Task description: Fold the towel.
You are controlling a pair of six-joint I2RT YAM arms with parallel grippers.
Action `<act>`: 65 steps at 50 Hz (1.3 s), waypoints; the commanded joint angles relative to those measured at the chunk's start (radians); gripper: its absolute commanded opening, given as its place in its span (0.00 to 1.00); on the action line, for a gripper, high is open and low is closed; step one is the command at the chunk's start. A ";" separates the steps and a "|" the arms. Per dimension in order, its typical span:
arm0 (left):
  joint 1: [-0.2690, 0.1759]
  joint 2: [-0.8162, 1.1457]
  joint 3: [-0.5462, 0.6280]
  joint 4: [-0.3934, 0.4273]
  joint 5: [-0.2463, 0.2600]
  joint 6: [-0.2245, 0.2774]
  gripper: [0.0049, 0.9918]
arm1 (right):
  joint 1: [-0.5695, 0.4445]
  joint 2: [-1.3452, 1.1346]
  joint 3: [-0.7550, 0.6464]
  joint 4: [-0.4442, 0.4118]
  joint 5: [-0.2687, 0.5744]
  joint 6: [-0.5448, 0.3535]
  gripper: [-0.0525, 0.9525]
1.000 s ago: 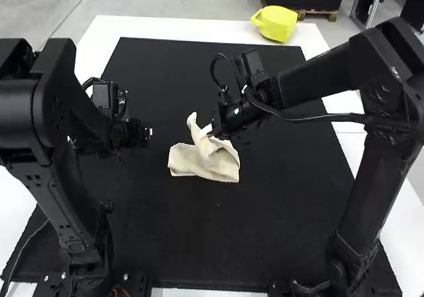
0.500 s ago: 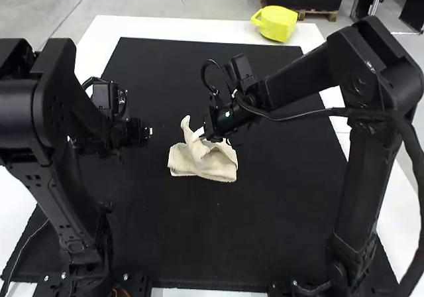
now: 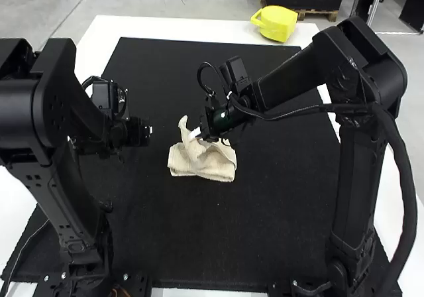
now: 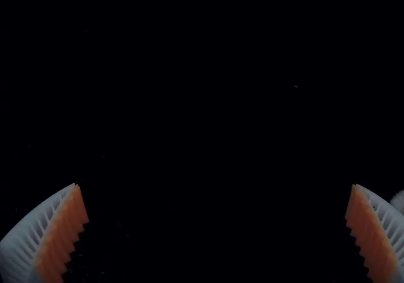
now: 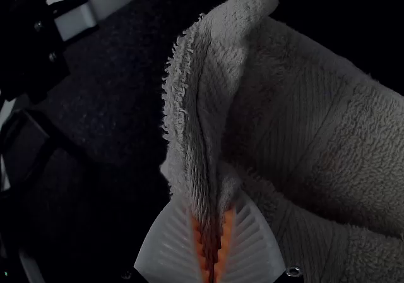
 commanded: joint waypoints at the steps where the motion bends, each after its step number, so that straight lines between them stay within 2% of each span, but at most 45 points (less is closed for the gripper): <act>1: 0.008 -0.032 -0.002 0.009 0.006 0.016 0.97 | 0.013 0.013 0.045 0.042 -0.013 0.054 0.31; 3: 0.008 -0.032 -0.002 0.010 0.006 0.016 0.97 | 0.013 0.013 0.055 0.054 -0.027 0.071 0.45; 7: 0.010 -0.032 -0.002 0.012 0.006 0.016 0.97 | 0.013 0.012 0.075 0.054 -0.056 0.109 0.66; 11: 0.008 -0.032 -0.002 0.012 0.006 0.016 0.97 | 0.013 0.010 0.098 0.042 -0.088 0.134 0.81; 13: 0.010 -0.032 -0.002 0.012 0.006 0.018 0.97 | 0.012 0.007 0.107 0.028 -0.102 0.132 0.85; 17: 0.010 -0.032 -0.002 0.013 0.006 0.016 0.97 | 0.006 -0.014 0.131 0.017 -0.119 0.131 0.85; 20: 0.010 -0.032 -0.004 0.013 0.006 0.016 0.97 | -0.002 -0.047 0.140 0.019 -0.126 0.131 0.81; 23: 0.008 -0.032 -0.004 0.013 0.006 0.015 0.97 | -0.019 -0.080 0.142 0.037 -0.142 0.132 0.52; 26: 0.010 -0.032 -0.004 0.013 0.006 0.015 0.97 | -0.045 -0.114 0.136 0.049 -0.146 0.129 0.05; 27: 0.008 -0.032 -0.004 0.012 0.006 0.015 0.97 | -0.053 -0.123 0.131 0.060 -0.140 0.129 0.03; 39: 0.008 -0.032 -0.004 0.013 0.005 0.013 0.97 | -0.074 -0.148 -0.002 0.118 -0.114 0.049 0.03; 52: 0.008 -0.032 -0.004 0.024 0.005 0.012 0.97 | -0.082 -0.129 -0.137 0.275 -0.060 0.052 0.03; 65: 0.010 -0.032 -0.002 0.036 0.006 0.002 0.97 | -0.082 -0.071 -0.160 0.341 -0.054 0.048 0.03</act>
